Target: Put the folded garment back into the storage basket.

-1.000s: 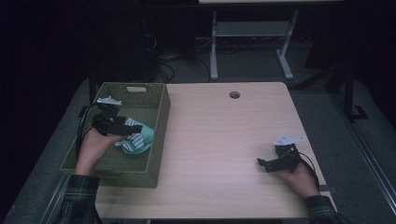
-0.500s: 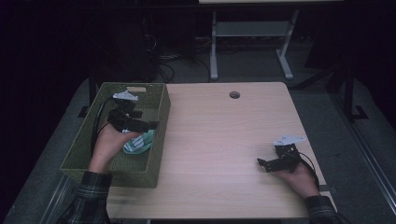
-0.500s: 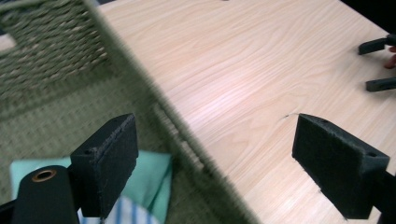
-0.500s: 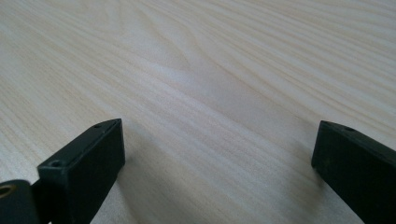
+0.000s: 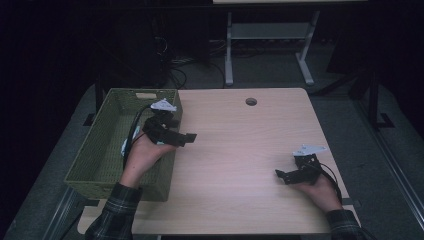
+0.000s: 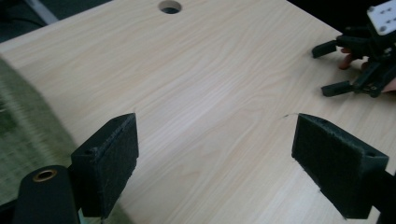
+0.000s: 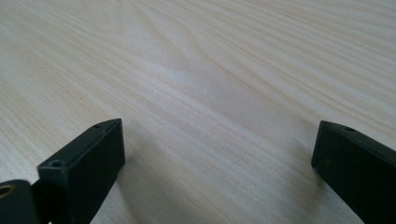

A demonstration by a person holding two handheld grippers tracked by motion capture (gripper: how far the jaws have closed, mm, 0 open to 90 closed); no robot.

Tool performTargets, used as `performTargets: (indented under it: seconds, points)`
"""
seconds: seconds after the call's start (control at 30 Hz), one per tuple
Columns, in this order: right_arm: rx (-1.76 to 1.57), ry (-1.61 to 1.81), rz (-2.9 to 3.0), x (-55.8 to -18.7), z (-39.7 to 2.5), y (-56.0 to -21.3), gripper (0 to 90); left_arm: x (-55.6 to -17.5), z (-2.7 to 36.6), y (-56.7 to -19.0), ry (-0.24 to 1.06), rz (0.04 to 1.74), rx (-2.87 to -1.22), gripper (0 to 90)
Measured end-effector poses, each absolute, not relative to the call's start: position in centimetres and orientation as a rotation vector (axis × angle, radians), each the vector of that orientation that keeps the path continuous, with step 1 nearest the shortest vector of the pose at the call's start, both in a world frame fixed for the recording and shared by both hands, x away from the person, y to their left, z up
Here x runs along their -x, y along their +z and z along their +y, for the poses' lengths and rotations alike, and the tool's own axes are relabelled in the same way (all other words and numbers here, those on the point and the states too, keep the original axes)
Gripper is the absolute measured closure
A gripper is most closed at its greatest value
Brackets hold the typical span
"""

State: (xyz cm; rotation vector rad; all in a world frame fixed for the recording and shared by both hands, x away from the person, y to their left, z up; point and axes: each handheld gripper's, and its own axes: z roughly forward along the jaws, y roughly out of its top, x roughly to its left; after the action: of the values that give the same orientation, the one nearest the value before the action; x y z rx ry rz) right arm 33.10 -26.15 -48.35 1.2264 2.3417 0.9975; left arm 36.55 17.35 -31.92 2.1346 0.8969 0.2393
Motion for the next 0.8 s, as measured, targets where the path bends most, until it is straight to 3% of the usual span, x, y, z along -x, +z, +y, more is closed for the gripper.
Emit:
performTargets:
  seconds: [0.8]
  points:
    - [-1.229,0.998,2.342,-33.1,-26.1,-48.3,2.2,-34.6,10.1,-37.3,0.179,0.716,-2.164,14.0]
